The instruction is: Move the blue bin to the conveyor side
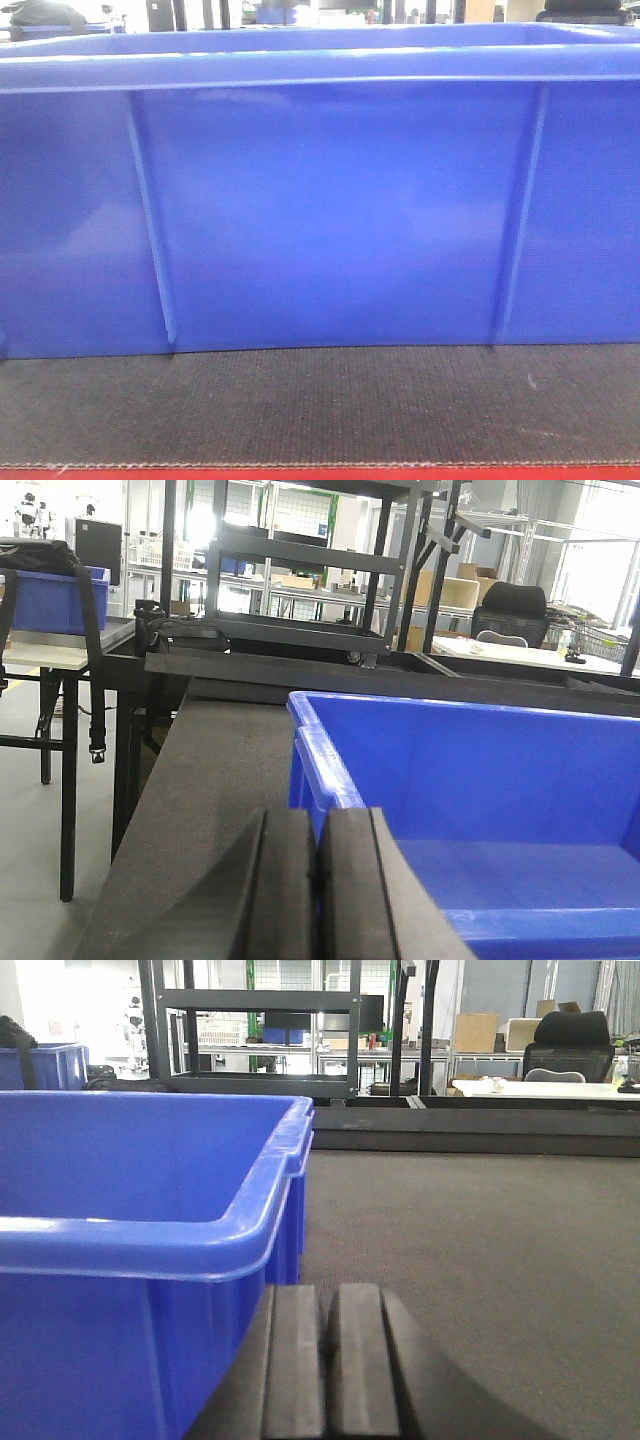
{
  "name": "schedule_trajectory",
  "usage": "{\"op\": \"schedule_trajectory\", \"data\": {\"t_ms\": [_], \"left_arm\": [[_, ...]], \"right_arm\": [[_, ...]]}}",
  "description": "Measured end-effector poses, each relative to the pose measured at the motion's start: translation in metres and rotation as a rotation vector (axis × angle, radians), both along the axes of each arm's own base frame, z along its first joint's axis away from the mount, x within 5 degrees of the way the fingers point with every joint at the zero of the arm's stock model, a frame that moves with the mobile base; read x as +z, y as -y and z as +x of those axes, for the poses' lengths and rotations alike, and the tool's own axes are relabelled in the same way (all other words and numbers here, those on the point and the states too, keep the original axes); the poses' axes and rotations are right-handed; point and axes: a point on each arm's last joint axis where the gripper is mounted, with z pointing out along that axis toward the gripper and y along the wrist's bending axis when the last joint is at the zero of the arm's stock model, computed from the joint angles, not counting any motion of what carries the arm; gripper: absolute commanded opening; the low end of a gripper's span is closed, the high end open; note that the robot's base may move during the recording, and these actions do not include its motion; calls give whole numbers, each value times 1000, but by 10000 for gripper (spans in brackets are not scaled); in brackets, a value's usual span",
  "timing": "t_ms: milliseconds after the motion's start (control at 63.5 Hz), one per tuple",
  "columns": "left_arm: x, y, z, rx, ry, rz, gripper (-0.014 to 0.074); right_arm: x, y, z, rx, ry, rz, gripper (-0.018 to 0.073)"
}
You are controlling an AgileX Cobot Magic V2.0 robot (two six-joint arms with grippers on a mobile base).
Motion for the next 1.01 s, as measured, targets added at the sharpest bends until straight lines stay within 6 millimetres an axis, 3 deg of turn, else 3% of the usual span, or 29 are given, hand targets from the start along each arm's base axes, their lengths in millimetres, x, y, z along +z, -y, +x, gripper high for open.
{"op": "schedule_trajectory", "data": {"t_ms": [1007], "left_arm": [[0,-1,-1,8,6,21,-20]], "right_arm": [[0,0,0,0,3,7,-88]]}}
